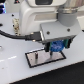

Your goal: Insert the blue gear onto the right peg, followed by the red gear

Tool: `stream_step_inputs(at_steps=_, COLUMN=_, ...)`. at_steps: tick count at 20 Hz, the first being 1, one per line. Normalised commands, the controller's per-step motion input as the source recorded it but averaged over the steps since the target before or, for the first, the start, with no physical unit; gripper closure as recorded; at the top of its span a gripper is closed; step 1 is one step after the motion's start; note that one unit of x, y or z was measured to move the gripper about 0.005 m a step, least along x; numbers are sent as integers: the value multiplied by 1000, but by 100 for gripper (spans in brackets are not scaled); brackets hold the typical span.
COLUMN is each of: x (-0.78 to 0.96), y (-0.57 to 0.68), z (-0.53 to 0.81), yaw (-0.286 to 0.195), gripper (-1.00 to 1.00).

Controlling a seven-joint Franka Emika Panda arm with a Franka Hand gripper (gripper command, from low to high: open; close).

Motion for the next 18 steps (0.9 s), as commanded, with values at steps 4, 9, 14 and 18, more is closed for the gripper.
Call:
stream_step_inputs(at_steps=4, x=116, y=-128, z=-182, yaw=0, gripper=100)
stream_step_inputs(at_steps=9, x=40, y=-62, z=-149, yaw=0, gripper=100)
stream_step_inputs(at_steps=14, x=128, y=-33, z=136, yaw=0, gripper=100)
stream_step_inputs(at_steps=18, x=226, y=-281, z=139, yaw=0, gripper=100)
